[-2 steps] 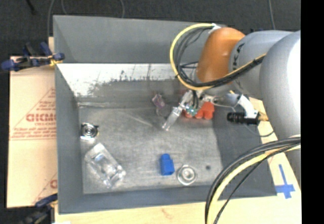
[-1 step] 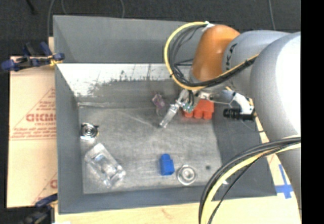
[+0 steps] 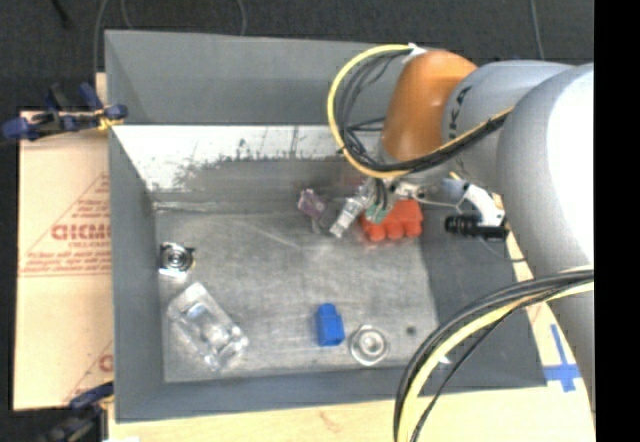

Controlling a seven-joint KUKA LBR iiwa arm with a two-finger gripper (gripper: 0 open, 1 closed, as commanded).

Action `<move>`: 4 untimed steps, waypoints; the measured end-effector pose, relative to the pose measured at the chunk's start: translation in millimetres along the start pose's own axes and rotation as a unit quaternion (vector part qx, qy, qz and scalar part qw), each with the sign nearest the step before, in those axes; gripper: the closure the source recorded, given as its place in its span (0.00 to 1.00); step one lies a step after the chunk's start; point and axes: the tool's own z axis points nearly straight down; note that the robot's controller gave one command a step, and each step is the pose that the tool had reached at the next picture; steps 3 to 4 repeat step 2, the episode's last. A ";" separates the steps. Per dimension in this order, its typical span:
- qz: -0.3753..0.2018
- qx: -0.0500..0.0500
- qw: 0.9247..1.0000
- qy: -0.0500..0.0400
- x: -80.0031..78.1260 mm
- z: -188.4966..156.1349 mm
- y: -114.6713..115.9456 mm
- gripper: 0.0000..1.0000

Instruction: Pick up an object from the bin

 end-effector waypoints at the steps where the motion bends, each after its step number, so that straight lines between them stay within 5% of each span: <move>1: 0.016 -0.002 1.000 -0.003 -5.4 -80.5 2.1 1.00; 2: 0.001 -0.003 1.000 -0.003 0.2 -168.9 6.7 1.00; 4: 0.001 -0.003 1.000 -0.003 0.2 -168.9 6.7 1.00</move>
Offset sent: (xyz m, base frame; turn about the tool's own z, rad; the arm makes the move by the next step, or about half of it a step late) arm 0.0020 -0.0008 0.0741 0.0377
